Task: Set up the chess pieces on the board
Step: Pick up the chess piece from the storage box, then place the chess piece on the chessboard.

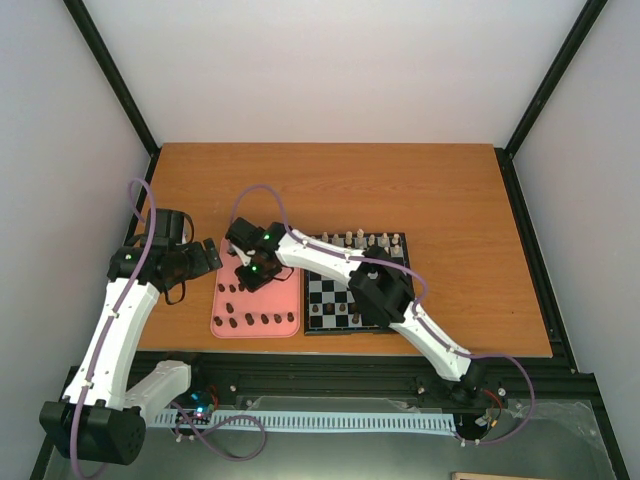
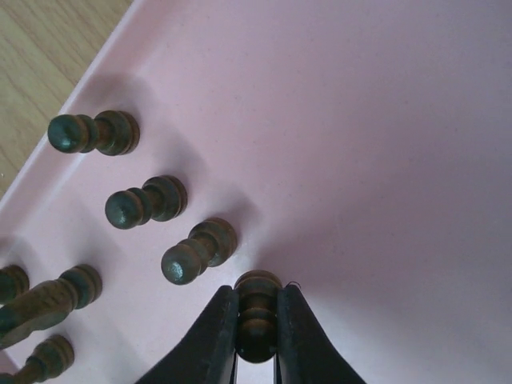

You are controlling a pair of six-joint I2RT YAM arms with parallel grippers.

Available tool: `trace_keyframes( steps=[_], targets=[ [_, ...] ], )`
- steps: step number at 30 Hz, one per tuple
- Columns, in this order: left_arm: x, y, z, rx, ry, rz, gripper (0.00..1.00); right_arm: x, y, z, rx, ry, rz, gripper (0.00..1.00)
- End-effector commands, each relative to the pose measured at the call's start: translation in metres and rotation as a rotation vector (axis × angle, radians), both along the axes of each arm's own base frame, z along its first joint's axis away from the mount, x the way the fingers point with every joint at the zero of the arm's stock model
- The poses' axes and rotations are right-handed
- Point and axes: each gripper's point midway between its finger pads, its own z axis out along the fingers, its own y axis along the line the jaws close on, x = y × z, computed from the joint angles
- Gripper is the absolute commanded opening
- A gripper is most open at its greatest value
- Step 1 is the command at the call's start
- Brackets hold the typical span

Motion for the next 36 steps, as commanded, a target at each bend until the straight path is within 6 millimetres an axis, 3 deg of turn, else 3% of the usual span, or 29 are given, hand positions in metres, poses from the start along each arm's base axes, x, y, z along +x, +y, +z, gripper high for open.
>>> trace_keyframes(
  steps=[1, 4, 9, 16, 27, 31, 36],
  targets=[
    [0.001, 0.002, 0.009, -0.011, -0.028, 0.031, 1.0, 0.006, -0.001, 0.008, -0.005, -0.028, -0.002, 0.07],
    [0.001, 0.002, 0.009, -0.011, -0.028, 0.029, 1.0, 0.012, -0.001, 0.029, 0.02, -0.074, -0.007, 0.05],
    [0.001, 0.002, 0.008, -0.008, -0.03, 0.026, 1.0, 0.019, -0.022, 0.062, 0.029, -0.127, -0.046, 0.05],
    [0.003, 0.001, 0.005, -0.014, -0.028, 0.018, 1.0, 0.019, -0.081, 0.096, -0.004, -0.169, -0.137, 0.05],
    [0.007, -0.005, -0.008, -0.04, -0.006, -0.001, 1.0, 0.003, -0.242, 0.072, -0.126, -0.107, -0.435, 0.05],
    [0.011, -0.007, -0.011, -0.041, 0.002, -0.011, 1.0, -0.007, -0.271, 0.057, -0.178, -0.095, -0.484, 0.05],
    [0.016, -0.007, -0.008, -0.034, 0.003, -0.016, 1.0, -0.015, -0.285, 0.038, -0.192, -0.057, -0.53, 0.05]
  ],
)
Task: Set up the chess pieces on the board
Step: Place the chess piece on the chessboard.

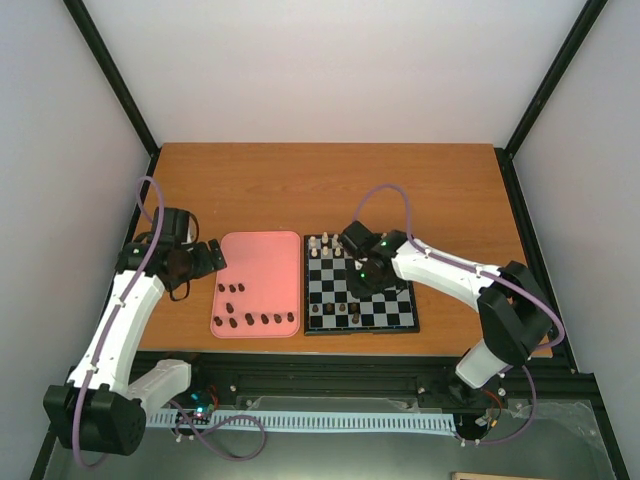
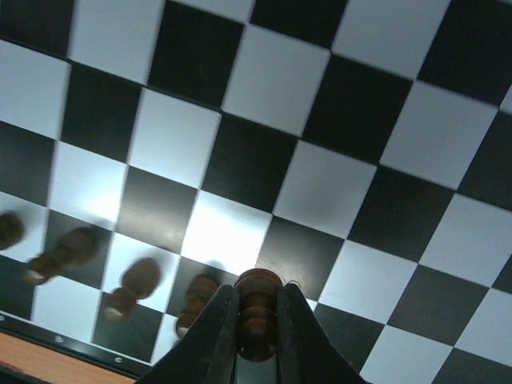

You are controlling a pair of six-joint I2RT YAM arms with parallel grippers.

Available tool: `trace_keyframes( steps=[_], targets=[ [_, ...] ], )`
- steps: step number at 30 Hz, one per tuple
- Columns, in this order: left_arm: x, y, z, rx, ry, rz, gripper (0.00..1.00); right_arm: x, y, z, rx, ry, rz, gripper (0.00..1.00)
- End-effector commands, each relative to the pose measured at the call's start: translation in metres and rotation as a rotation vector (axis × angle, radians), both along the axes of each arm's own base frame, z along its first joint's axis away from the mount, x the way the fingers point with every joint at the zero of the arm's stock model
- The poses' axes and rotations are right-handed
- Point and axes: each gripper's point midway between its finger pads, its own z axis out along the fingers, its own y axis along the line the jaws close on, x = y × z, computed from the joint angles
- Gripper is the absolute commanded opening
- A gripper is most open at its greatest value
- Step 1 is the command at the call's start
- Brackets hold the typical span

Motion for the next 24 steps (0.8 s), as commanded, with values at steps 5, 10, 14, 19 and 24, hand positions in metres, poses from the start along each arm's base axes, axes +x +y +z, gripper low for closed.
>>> trace_keyframes(
  steps=[5, 10, 14, 19, 24],
  targets=[
    [0.01, -0.001, 0.008, -0.011, -0.029, 0.004, 1.0, -0.001, -0.016, -0.011, 0.0, -0.011, -0.076, 0.05],
    [0.009, 0.0, 0.004, -0.014, -0.02, 0.012, 1.0, -0.007, -0.022, -0.016, -0.003, 0.002, -0.083, 0.05],
    [0.01, 0.0, 0.004, -0.017, -0.018, 0.017, 1.0, -0.009, -0.022, -0.016, 0.001, 0.01, -0.081, 0.05],
    [0.009, -0.001, 0.004, -0.017, -0.018, 0.018, 1.0, -0.014, -0.023, -0.022, 0.002, 0.034, -0.089, 0.05],
    [0.008, 0.0, 0.003, -0.017, -0.016, 0.021, 1.0, -0.017, -0.021, -0.029, 0.016, 0.05, -0.087, 0.05]
  ],
)
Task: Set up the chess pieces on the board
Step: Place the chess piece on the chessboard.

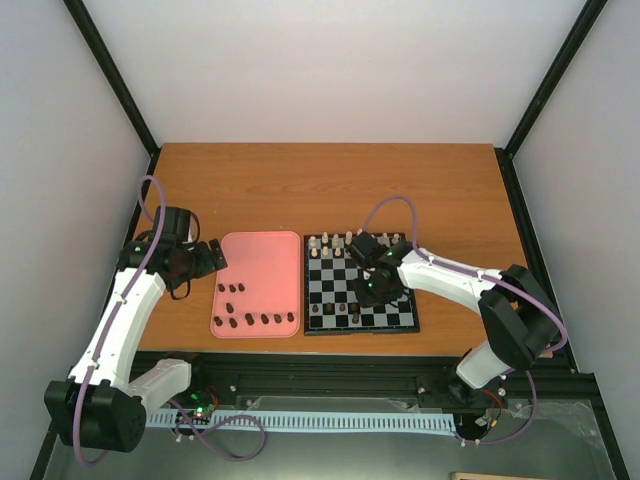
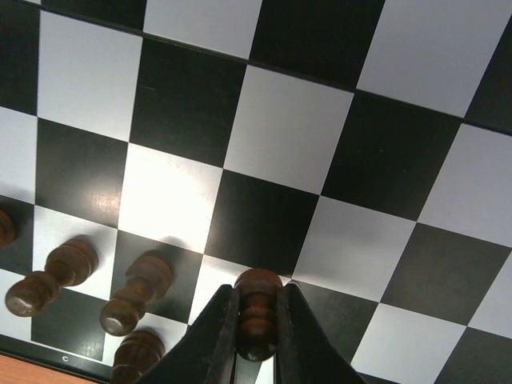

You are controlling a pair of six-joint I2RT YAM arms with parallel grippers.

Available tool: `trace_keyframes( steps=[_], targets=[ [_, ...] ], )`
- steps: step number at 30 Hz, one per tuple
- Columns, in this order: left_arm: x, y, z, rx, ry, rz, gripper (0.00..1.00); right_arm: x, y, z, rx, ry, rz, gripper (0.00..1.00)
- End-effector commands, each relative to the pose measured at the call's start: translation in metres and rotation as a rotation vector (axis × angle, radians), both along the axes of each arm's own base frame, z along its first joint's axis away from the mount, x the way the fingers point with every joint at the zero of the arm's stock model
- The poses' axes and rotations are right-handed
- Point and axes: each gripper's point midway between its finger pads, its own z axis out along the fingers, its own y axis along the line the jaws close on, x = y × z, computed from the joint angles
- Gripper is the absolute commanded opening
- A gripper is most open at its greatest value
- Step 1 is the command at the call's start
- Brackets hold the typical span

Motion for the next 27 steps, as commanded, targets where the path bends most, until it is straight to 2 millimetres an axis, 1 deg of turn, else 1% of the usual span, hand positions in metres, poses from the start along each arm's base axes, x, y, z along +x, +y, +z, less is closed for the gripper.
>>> trace_keyframes(
  steps=[1, 9, 15, 21, 27],
  targets=[
    [0.006, 0.0, 0.008, -0.018, -0.033, 0.02, 1.0, 0.001, 0.002, -0.002, 0.029, -0.001, -0.017, 0.05],
    [0.005, 0.0, 0.008, -0.016, -0.031, 0.021, 1.0, -0.003, 0.007, -0.008, 0.041, 0.017, -0.005, 0.05],
    [0.006, 0.0, 0.008, -0.017, -0.03, 0.022, 1.0, -0.007, 0.002, -0.014, 0.023, 0.032, -0.007, 0.05],
    [0.005, 0.0, 0.005, -0.016, -0.026, 0.022, 1.0, -0.012, 0.0, -0.011, 0.031, 0.035, -0.02, 0.05],
    [0.006, 0.0, 0.005, -0.02, -0.026, 0.023, 1.0, -0.018, 0.004, -0.015, 0.037, 0.053, -0.007, 0.05]
  ],
)
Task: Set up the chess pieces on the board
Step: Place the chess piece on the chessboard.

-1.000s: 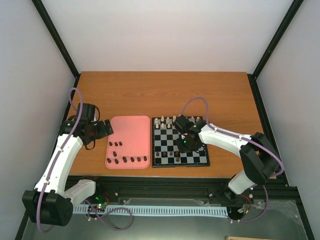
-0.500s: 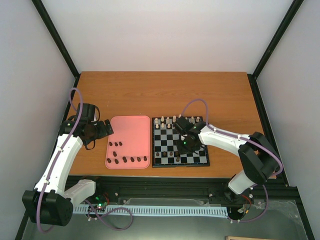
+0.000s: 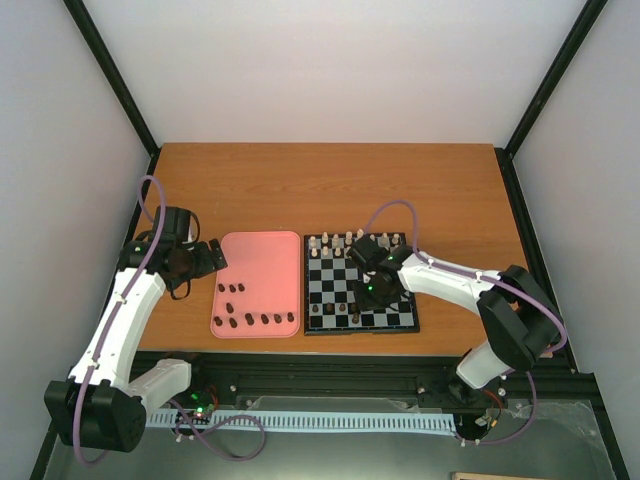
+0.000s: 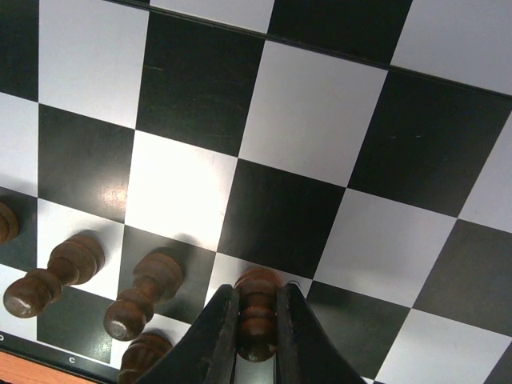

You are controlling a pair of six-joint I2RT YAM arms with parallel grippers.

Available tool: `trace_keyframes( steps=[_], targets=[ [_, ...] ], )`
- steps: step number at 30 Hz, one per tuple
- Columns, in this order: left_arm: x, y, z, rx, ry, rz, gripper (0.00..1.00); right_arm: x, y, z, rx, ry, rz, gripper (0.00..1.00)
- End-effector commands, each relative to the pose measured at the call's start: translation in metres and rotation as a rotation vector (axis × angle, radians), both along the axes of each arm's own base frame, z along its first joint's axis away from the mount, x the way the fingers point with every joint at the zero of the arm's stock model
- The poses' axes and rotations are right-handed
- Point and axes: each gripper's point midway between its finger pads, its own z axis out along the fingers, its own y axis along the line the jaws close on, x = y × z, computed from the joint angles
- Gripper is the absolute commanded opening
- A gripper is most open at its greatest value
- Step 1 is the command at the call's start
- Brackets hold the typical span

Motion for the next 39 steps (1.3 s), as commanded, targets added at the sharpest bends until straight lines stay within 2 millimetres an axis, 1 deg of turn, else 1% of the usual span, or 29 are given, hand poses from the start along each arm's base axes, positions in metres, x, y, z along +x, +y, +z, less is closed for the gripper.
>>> trace_keyframes(
  steps=[1, 5, 14, 16, 22, 34, 35, 39],
  targets=[
    [0.006, 0.0, 0.005, -0.02, -0.025, 0.022, 1.0, -0.01, 0.001, -0.005, -0.001, 0.026, 0.001, 0.05],
    [0.006, 0.0, 0.004, -0.018, -0.026, 0.023, 1.0, -0.014, 0.003, -0.006, -0.007, 0.03, 0.01, 0.05],
    [0.004, 0.0, 0.0, -0.017, -0.016, 0.022, 1.0, -0.018, -0.007, -0.012, -0.058, 0.039, -0.001, 0.05],
    [0.005, 0.0, 0.001, -0.019, -0.017, 0.021, 1.0, -0.019, -0.008, -0.013, -0.058, 0.044, -0.001, 0.07],
    [0.006, 0.0, 0.001, -0.017, -0.018, 0.016, 1.0, -0.018, -0.01, -0.012, -0.064, 0.041, -0.014, 0.11],
    [0.005, -0.001, 0.002, -0.019, -0.021, 0.016, 1.0, -0.023, -0.016, -0.012, -0.079, 0.051, -0.022, 0.12],
    [0.004, -0.001, 0.001, -0.019, -0.02, 0.016, 1.0, -0.024, -0.016, -0.012, -0.079, 0.051, -0.023, 0.12],
    [0.004, -0.001, 0.001, -0.02, -0.019, 0.018, 1.0, -0.023, -0.018, -0.011, -0.089, 0.046, -0.027, 0.19]
  ],
)
